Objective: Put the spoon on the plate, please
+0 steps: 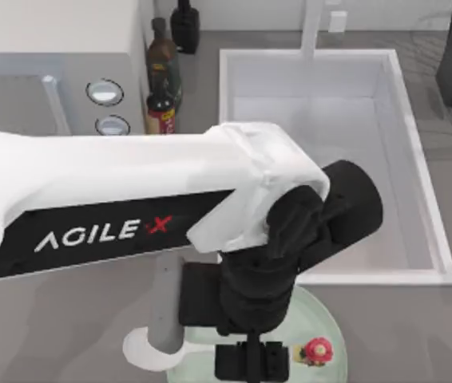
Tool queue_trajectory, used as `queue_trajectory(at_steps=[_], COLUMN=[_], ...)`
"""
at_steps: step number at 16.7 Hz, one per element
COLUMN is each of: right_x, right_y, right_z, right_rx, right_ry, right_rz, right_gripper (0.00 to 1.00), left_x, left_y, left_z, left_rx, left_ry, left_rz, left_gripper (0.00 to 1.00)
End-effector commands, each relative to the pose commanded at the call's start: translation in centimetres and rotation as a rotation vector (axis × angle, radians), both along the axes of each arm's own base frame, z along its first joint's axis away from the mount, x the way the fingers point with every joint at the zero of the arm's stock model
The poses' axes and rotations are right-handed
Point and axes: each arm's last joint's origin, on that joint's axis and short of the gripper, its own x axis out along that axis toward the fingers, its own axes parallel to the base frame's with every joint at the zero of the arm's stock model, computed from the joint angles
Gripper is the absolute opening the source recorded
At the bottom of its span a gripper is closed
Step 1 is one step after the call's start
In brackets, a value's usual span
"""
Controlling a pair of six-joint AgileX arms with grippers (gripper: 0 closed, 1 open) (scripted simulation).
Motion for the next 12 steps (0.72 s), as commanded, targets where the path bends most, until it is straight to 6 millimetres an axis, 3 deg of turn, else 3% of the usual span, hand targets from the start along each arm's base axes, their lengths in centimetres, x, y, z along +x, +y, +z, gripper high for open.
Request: queue_trajectory(at_steps=[7, 12], right_x=[0.0, 0.0], right_y=[0.0, 0.0], right_z=[0.0, 0.0], right_rx=[0.000, 0.000], right_ry=[0.000, 0.000], right_rz=[0.000, 0.000], right_gripper=[1.00, 1.00], left_x=[-2.0, -2.1], left_y=[0.1, -0.4], left_z=[1.4, 1.7], left_rx=[-0.032, -0.069], left_ry=[0.014, -0.014], left_rz=[-0.068, -0.071], left_gripper=[0.00, 0.00])
